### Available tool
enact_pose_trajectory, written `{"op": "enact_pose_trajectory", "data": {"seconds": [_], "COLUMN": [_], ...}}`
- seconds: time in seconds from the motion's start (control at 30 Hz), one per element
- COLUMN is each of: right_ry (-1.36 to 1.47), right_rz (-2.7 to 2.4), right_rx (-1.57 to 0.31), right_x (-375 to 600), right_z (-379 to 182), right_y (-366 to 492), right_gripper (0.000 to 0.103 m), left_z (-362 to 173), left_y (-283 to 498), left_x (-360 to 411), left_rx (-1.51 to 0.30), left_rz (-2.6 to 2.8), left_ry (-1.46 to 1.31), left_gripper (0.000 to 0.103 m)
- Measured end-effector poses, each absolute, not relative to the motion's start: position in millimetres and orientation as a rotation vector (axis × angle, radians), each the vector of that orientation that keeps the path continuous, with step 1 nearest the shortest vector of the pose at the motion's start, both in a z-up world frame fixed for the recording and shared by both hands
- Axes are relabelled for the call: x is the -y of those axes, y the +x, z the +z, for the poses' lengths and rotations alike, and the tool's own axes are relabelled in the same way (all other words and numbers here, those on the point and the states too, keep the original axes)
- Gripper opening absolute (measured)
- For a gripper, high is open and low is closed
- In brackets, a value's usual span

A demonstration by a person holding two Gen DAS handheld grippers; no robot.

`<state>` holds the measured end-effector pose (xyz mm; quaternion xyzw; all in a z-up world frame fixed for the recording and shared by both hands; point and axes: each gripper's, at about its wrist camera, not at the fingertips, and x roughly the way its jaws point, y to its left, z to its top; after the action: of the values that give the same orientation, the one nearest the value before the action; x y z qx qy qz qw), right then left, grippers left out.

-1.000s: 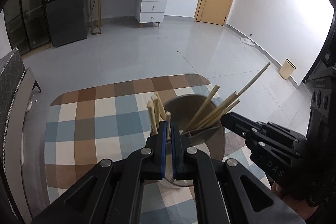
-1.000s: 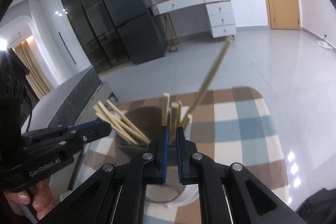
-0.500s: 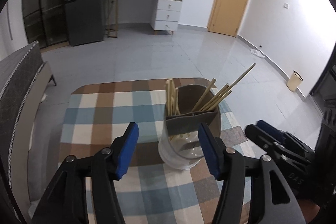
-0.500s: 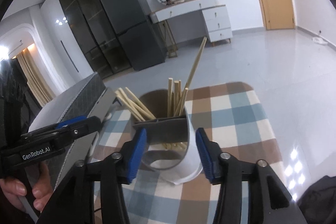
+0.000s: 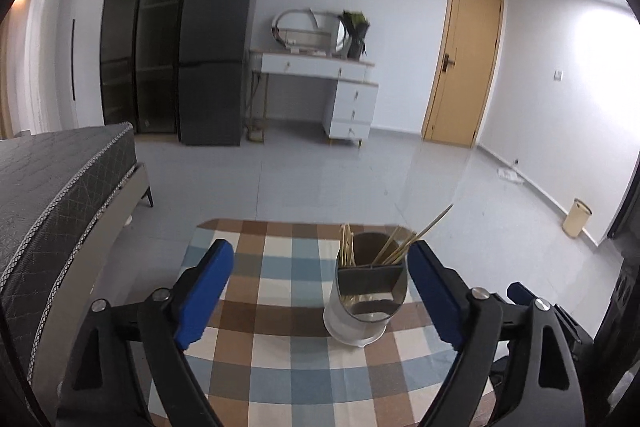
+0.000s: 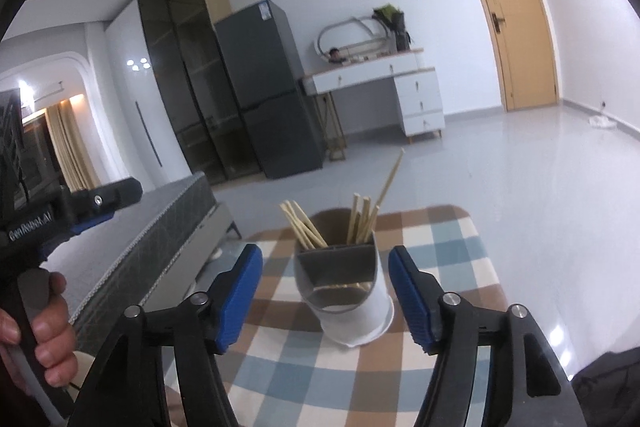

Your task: Organize utensils

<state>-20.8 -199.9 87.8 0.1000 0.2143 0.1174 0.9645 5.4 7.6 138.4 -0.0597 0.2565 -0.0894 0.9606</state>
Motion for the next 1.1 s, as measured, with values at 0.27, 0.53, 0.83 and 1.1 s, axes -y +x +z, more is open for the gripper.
{"op": "enact_pose_trajectory", "data": {"seconds": [0.27,0.53,0.83,1.1], "right_ry": [0.186,0.176,0.137,0.145], "right_rz": [0.252,0.226,0.184,0.151], "right_rx": [-0.375,-0.367,-0.389,-0.408], "right_x": [191.5,191.7,191.9,198.6], "right_z": [85.5,66.2,48.6,39.9], "right_y": [-52.5,-66.2,-64.6,-60.4], "right_gripper": [0.077,0.085,0.086,0.087], "left_z": [113.9,78.2,59.1,56.2], "left_y": [-16.8,-12.3,-4.1,-4.4], "left_x": [-7.6,-9.9,-0.4,-0.8], "left_rx": [-0.41,-0.435,-0.491,-0.529], "left_rz": [-0.089,-0.027,-0.065,-0.081], "left_ry": [-0.047,0.004,-0.003,-0.037], "left_gripper": [0.102,0.102,0.102,0.102]}}
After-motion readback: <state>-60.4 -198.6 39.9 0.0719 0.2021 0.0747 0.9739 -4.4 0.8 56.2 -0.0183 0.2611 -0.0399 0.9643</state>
